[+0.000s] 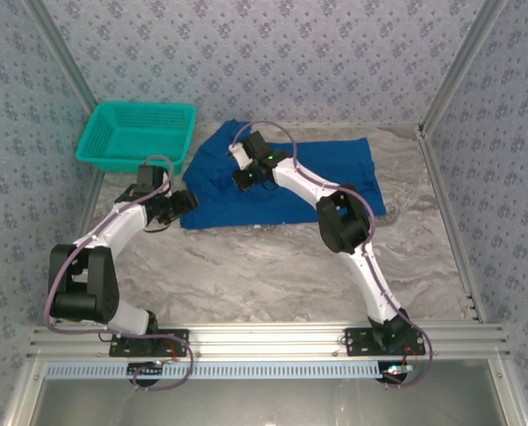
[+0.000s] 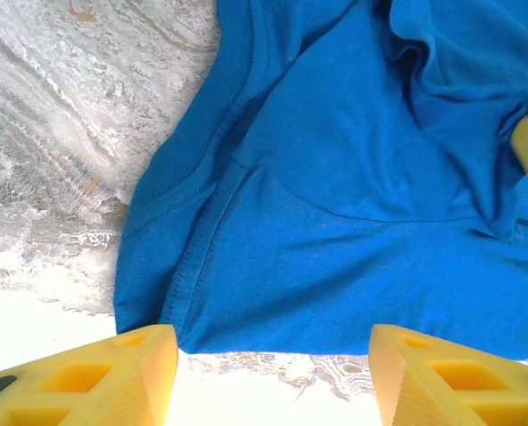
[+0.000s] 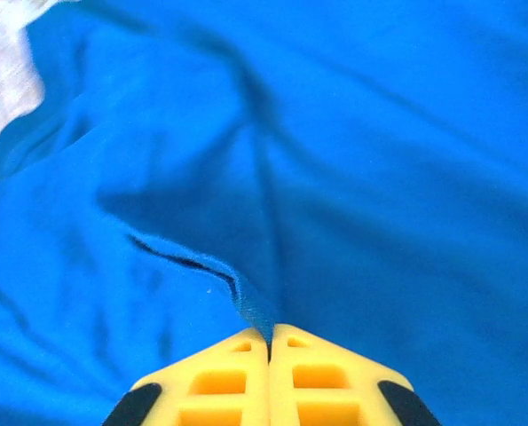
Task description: Fold the inside-out t-shirt
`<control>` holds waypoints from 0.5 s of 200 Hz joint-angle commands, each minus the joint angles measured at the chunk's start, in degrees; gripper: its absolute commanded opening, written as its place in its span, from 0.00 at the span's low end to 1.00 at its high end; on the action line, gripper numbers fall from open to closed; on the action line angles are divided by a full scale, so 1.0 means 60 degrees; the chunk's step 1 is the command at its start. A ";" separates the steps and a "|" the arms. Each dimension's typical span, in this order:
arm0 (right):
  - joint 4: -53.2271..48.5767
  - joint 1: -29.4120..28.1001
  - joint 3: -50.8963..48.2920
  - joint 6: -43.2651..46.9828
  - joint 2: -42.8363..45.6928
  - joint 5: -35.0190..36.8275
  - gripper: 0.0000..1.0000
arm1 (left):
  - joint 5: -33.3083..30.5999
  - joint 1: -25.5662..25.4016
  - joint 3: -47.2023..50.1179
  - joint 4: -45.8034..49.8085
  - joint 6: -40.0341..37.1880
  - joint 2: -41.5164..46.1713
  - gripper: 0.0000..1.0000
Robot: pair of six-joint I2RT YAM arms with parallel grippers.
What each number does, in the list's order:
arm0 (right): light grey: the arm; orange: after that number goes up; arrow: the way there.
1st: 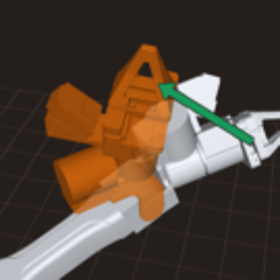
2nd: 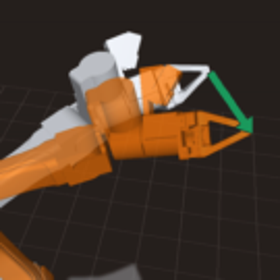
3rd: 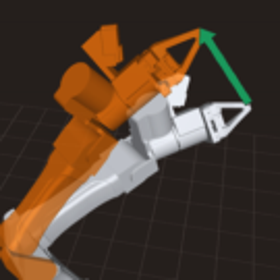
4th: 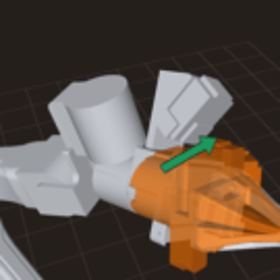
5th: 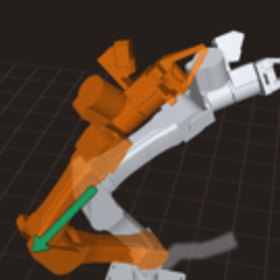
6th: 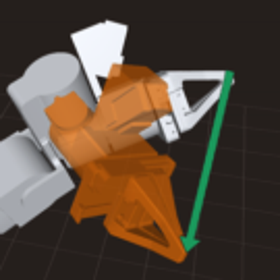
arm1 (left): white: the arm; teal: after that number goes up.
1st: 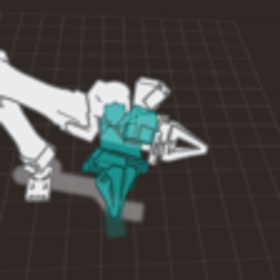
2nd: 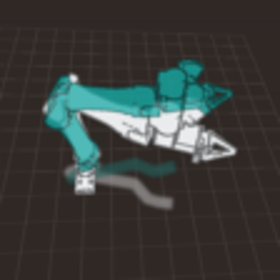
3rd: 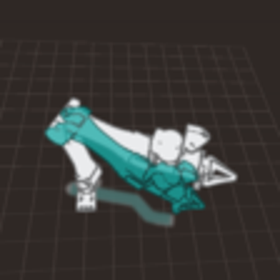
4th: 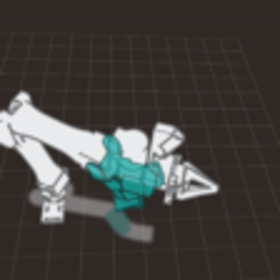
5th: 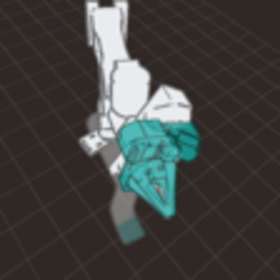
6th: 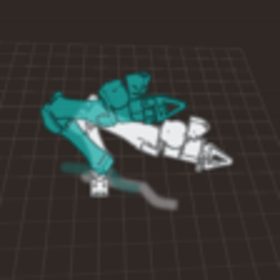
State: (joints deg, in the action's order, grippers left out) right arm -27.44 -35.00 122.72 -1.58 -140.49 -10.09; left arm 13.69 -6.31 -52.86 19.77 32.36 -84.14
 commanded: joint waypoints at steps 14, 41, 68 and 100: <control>-0.0170 0.0899 0.1397 -0.1791 -0.0924 0.0922 0.25 | 0.0169 0.0068 0.0186 0.0149 -0.0186 0.0311 0.59; -0.0653 0.1551 0.1788 -0.1926 -0.0731 0.0186 0.51 | 0.0512 0.0034 0.0200 -0.0038 -0.0066 0.0225 0.60; -0.0953 0.1896 -0.0461 -0.1214 0.1225 -0.0080 0.56 | 0.0732 -0.0396 0.0123 -0.0359 0.0011 0.0109 0.61; -0.1124 0.2998 -0.5131 -0.0950 0.4809 0.0679 0.56 | 0.0891 -0.1176 -0.0254 -0.1065 0.0041 -0.0423 0.62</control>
State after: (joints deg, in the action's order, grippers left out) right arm -30.26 -21.19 106.02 -8.49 -127.57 -7.86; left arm 16.62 -10.46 -52.10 17.52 32.60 -83.99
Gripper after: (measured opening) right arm 0.560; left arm 0.616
